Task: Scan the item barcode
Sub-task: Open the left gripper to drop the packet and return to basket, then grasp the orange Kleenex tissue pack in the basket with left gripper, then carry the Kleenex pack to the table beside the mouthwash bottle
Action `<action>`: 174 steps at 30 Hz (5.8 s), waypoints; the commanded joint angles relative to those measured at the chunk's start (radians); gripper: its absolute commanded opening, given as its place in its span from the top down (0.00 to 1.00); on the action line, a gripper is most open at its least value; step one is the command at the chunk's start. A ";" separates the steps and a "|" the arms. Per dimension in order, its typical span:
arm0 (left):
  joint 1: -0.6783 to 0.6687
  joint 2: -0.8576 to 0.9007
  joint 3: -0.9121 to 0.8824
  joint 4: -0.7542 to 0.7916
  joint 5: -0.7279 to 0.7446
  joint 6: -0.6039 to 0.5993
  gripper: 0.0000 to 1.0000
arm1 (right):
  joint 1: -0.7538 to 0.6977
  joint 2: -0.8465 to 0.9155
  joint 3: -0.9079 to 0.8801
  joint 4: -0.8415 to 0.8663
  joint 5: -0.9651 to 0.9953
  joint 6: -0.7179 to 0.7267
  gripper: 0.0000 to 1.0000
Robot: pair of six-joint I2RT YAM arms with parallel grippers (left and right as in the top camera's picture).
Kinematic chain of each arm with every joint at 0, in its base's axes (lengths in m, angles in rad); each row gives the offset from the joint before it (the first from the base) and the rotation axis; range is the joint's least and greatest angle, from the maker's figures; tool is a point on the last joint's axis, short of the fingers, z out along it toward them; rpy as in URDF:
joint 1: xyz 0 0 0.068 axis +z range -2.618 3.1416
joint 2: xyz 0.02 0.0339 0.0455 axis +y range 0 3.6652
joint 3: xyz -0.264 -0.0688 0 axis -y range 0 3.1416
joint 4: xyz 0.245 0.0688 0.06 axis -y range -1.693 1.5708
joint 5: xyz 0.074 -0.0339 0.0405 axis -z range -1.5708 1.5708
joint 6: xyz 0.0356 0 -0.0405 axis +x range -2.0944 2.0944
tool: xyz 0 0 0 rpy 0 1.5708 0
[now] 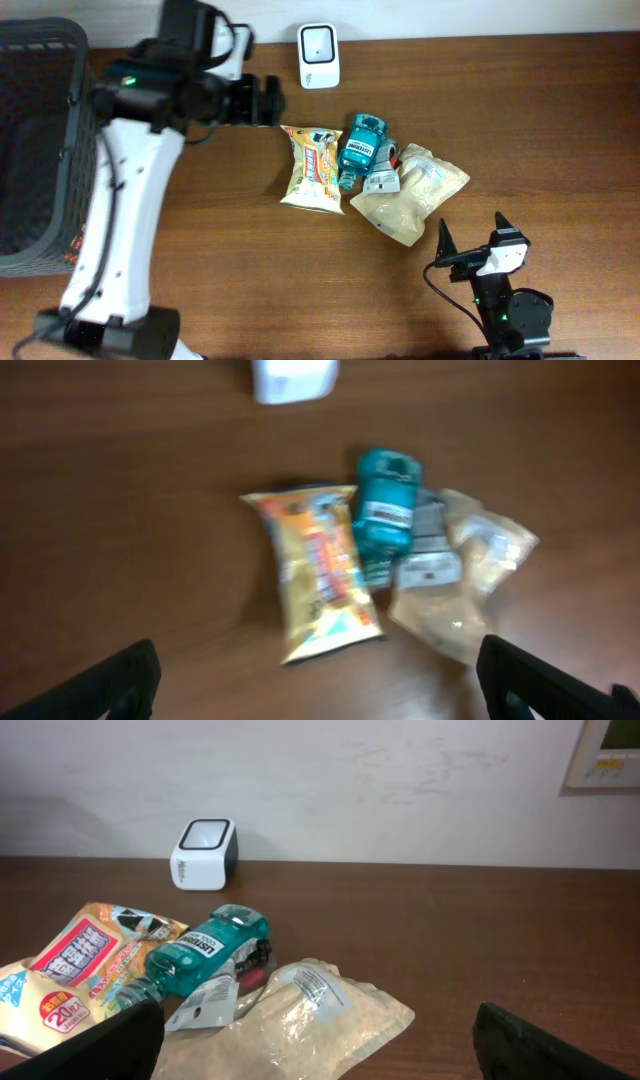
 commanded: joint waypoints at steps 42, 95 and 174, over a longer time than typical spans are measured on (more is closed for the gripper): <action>0.968 0.178 -0.024 0.087 -0.044 0.597 0.01 | -0.005 -0.007 -0.009 0.000 0.012 0.004 0.02; 1.020 0.255 -0.541 0.318 -0.183 1.000 1.00 | -0.005 -0.007 -0.009 0.000 0.012 0.004 0.02; -0.262 -0.009 -0.169 0.138 -0.308 -0.186 0.01 | -0.005 -0.007 -0.009 0.000 0.012 0.004 0.01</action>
